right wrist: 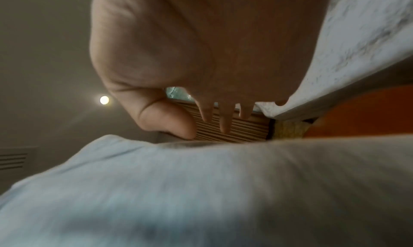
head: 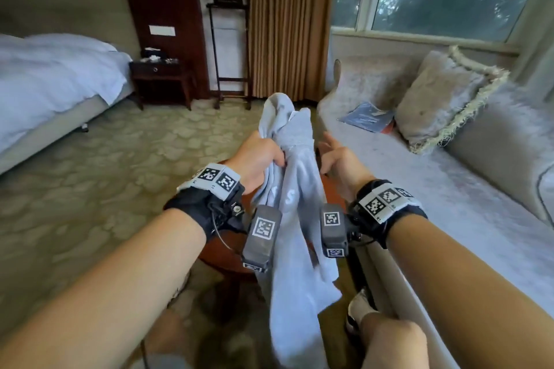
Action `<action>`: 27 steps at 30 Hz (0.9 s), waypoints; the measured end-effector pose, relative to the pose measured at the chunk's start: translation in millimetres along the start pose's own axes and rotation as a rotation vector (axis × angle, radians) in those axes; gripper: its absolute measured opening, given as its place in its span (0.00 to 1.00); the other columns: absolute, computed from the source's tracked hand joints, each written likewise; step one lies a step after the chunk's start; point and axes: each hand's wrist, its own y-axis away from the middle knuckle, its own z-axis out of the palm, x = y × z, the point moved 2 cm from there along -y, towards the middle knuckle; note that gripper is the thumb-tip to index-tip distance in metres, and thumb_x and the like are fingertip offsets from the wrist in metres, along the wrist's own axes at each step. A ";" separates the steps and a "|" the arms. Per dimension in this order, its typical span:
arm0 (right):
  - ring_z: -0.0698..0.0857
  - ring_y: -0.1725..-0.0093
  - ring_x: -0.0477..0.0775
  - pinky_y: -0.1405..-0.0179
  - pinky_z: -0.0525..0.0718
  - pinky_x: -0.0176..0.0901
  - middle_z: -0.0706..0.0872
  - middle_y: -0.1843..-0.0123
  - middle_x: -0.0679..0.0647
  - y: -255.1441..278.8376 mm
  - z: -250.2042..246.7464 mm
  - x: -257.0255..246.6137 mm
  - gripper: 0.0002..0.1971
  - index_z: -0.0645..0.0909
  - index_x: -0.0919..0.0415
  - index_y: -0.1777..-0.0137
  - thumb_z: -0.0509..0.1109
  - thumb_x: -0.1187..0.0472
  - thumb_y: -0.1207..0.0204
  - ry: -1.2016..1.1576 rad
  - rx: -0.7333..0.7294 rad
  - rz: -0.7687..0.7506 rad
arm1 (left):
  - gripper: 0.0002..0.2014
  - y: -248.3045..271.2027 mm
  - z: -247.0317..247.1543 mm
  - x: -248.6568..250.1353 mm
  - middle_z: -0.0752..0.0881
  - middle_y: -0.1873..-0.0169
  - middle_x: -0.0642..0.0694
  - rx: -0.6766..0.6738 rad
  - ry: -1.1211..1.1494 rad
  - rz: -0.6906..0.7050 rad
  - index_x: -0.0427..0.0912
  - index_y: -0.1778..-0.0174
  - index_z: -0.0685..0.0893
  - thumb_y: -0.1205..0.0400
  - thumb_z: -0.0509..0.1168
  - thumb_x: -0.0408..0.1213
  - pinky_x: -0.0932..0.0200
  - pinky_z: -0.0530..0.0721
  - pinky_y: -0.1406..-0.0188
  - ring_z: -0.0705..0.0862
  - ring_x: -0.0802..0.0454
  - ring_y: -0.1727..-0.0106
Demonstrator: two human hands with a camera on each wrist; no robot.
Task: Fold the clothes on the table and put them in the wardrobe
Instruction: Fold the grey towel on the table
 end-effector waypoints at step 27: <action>0.86 0.64 0.54 0.58 0.89 0.54 0.87 0.69 0.49 19.8 81.1 -43.1 0.04 0.87 0.54 0.70 0.80 0.61 0.41 0.287 0.319 -0.205 | 0.18 6.7 -156.8 0.5 0.82 0.73 0.44 0.327 -0.613 0.343 0.43 0.78 0.79 0.31 0.80 0.41 0.52 0.77 0.61 0.79 0.51 0.66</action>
